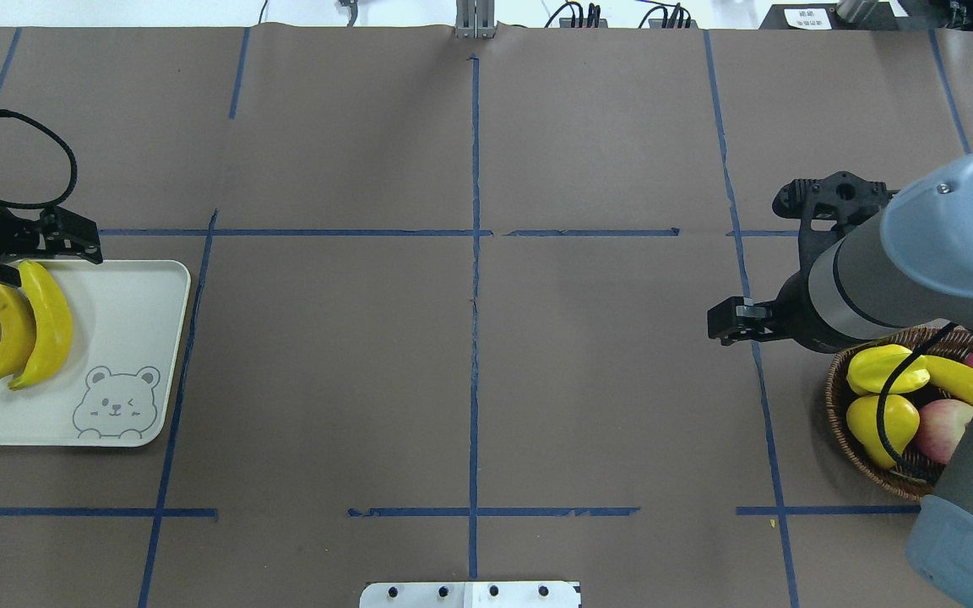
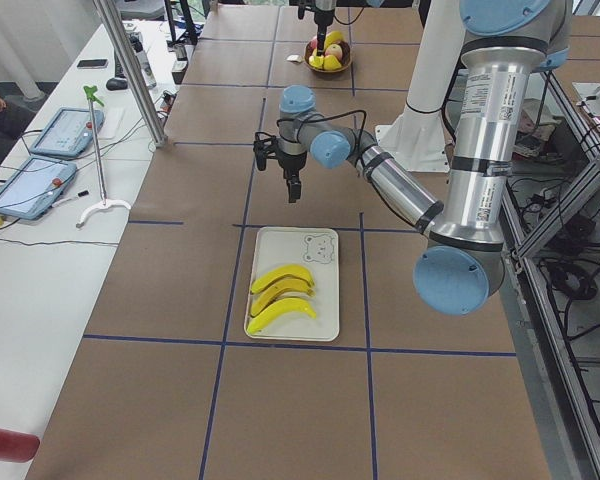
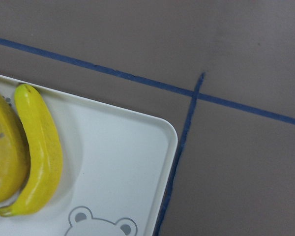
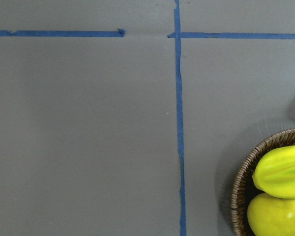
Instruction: Transfer all bananas from basket to plate
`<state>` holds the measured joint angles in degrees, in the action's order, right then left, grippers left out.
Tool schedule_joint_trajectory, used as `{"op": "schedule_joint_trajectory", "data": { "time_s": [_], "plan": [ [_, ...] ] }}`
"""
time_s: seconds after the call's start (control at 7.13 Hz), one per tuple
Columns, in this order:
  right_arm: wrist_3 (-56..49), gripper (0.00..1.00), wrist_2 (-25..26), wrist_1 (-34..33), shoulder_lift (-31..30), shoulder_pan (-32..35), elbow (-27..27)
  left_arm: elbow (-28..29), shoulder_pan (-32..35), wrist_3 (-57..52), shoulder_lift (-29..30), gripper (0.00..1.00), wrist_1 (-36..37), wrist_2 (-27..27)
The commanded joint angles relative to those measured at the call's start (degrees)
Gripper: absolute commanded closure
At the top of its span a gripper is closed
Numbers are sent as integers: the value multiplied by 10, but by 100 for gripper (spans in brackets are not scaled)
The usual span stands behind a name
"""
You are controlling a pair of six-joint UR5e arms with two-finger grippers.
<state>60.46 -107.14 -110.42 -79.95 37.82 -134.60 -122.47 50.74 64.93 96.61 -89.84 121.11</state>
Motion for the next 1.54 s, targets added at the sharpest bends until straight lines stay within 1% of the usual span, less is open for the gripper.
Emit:
{"op": "schedule_joint_trajectory", "data": {
  "time_s": [0.0,0.42,0.56,0.7,0.84,0.98,1.12,1.4],
  "plan": [
    [-64,0,-4,1,-50,18,-22,1,-20,-2,13,0,3,7],
    [-174,0,-53,6,-98,77,-29,2,-35,-2,17,0,2,4],
    [-196,0,-65,51,-141,92,-29,2,-37,-2,17,0,2,3],
    [-215,0,-73,141,-203,102,-22,2,-37,-2,17,0,2,3],
    [-232,0,-101,215,-243,120,-3,2,-37,-2,17,0,2,3],
    [-282,0,-119,297,-294,140,26,2,-38,-2,17,0,2,3],
    [-306,0,-131,404,-337,153,76,2,-38,-2,17,0,2,3],
    [-308,0,-142,595,-377,164,188,2,-43,-2,17,0,2,3]
  ]
}}
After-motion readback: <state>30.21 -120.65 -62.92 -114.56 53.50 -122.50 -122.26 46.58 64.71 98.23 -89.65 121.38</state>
